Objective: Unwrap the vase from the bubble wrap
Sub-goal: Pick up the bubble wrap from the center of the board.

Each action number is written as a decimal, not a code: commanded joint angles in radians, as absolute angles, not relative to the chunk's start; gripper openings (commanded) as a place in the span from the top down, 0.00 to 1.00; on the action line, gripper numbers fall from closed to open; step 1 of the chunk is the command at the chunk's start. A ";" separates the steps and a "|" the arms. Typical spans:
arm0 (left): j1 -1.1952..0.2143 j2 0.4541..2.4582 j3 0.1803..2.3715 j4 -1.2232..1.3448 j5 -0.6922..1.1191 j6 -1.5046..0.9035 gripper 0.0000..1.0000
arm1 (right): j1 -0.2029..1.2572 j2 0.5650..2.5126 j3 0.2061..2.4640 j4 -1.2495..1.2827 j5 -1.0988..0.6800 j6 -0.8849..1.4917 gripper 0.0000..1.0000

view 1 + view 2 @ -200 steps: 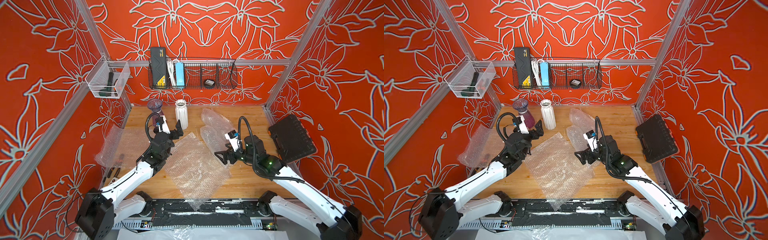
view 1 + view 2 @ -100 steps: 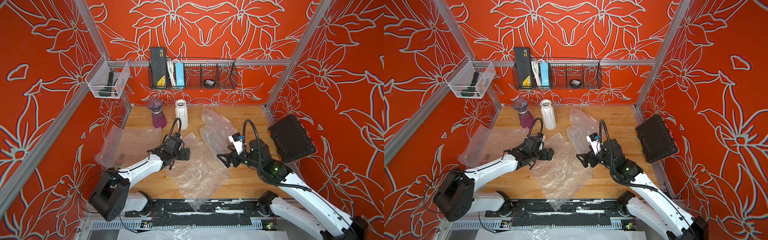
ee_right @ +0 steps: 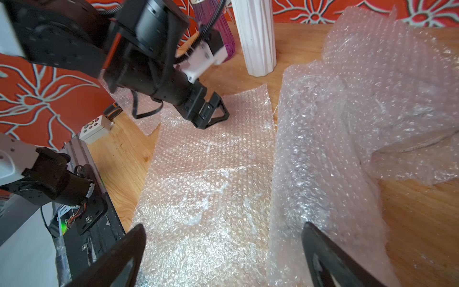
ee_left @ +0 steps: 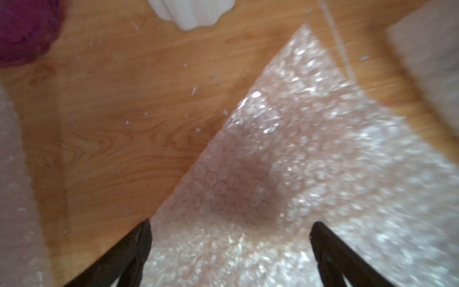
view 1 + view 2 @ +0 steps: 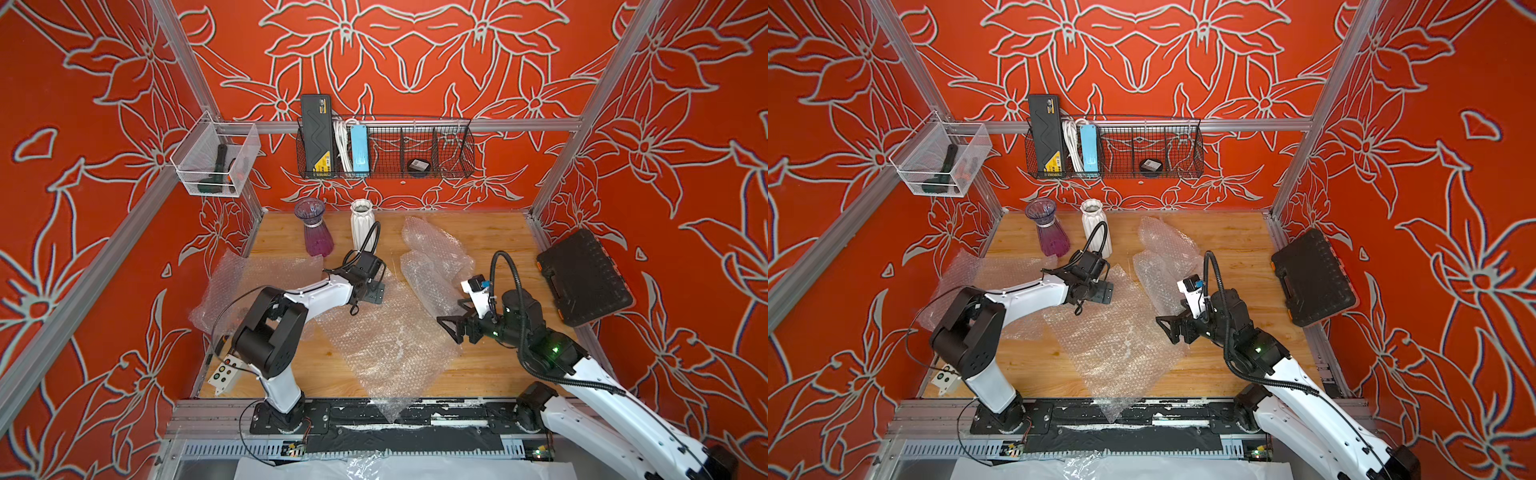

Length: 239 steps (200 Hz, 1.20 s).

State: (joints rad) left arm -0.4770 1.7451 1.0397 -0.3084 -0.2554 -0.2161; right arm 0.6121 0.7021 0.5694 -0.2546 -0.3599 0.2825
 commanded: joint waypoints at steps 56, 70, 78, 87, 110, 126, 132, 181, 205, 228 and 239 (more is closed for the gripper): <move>-0.475 1.809 0.995 -0.350 -0.245 -0.202 0.11 | 0.610 0.703 0.608 -0.270 -0.347 0.241 0.02; -0.488 1.809 0.985 -0.359 -0.238 -0.204 0.16 | 0.610 0.706 0.618 -0.274 -0.347 0.233 0.02; -0.496 1.806 0.979 -0.362 -0.234 -0.205 0.18 | 0.608 0.706 0.623 -0.277 -0.345 0.228 0.02; -0.500 1.800 0.973 -0.364 -0.225 -0.210 0.25 | 0.609 0.702 0.627 -0.283 -0.343 0.223 0.02; -0.506 1.763 0.945 -0.357 -0.179 -0.225 0.44 | 0.609 0.688 0.628 -0.293 -0.331 0.215 0.02; -0.508 1.739 0.925 -0.353 -0.154 -0.235 0.50 | 0.607 0.676 0.627 -0.304 -0.324 0.210 0.02; -0.508 1.730 0.919 -0.354 -0.150 -0.237 0.52 | 0.607 0.674 0.629 -0.309 -0.321 0.209 0.02; -0.508 1.641 0.886 -0.357 -0.114 -0.255 0.81 | 0.607 0.631 0.614 -0.332 -0.305 0.222 0.02; -0.509 1.604 0.874 -0.368 -0.128 -0.253 0.90 | 0.608 0.614 0.613 -0.347 -0.299 0.226 0.02; -0.508 1.580 0.873 -0.369 -0.133 -0.262 1.00 | 0.607 0.594 0.612 -0.365 -0.287 0.224 0.02; -0.508 1.557 0.876 -0.371 -0.130 -0.269 1.00 | 0.608 0.583 0.612 -0.372 -0.287 0.226 0.02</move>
